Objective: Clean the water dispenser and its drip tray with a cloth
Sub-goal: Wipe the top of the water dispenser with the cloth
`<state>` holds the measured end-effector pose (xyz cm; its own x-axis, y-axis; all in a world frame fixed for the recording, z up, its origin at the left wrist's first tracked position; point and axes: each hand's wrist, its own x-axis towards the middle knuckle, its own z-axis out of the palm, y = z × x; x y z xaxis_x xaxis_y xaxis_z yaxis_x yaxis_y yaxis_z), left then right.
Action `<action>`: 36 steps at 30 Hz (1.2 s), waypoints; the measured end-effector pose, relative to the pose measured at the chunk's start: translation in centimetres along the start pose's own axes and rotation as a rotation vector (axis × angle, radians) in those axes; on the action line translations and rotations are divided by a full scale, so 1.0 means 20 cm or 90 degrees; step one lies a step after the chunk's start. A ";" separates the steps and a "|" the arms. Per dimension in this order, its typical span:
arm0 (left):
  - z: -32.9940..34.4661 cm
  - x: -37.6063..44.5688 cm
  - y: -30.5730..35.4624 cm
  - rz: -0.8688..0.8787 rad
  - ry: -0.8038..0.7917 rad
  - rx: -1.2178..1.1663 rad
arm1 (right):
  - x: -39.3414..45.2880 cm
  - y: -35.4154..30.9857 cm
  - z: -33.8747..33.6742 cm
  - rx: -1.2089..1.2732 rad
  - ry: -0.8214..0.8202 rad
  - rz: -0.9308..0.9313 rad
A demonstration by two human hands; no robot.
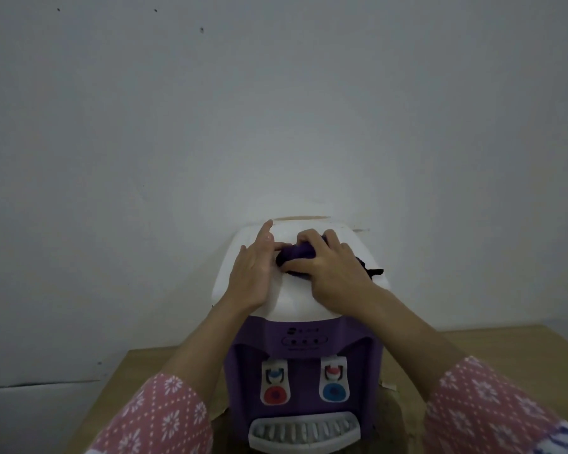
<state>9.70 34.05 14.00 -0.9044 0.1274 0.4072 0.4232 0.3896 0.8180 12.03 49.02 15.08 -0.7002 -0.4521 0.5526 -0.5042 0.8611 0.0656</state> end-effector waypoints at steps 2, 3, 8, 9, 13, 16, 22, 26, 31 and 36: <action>0.00 -0.01 0.01 0.005 -0.012 0.008 | -0.02 0.05 -0.01 0.038 0.018 0.025; 0.00 -0.01 0.01 0.006 -0.021 0.014 | -0.04 0.08 -0.02 0.062 0.026 0.046; 0.00 -0.03 0.04 0.006 -0.033 0.030 | -0.11 0.22 0.00 0.181 0.068 0.146; 0.00 -0.03 0.04 0.006 -0.030 0.023 | -0.12 0.25 0.00 0.200 0.080 0.161; 0.01 -0.01 0.06 -0.003 -0.009 0.021 | -0.12 0.36 0.03 0.244 0.083 0.232; 0.02 0.01 0.05 -0.008 0.026 0.019 | -0.10 0.44 0.02 0.235 0.045 0.269; 0.02 0.04 0.02 -0.016 0.098 -0.021 | -0.04 0.29 -0.08 0.214 0.078 0.111; 0.03 0.04 0.01 -0.033 0.120 -0.048 | -0.03 0.10 -0.06 0.119 -0.032 -0.062; 0.04 0.04 0.04 -0.047 0.137 -0.034 | -0.08 0.18 -0.04 0.103 -0.040 -0.026; 0.05 0.05 0.09 -0.084 0.151 -0.010 | -0.15 0.37 -0.04 0.204 0.005 0.045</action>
<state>9.52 35.74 15.56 -0.9144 -0.1406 0.3795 0.3056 0.3749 0.8752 10.83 56.86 14.62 -0.7357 -0.3908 0.5531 -0.5887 0.7729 -0.2369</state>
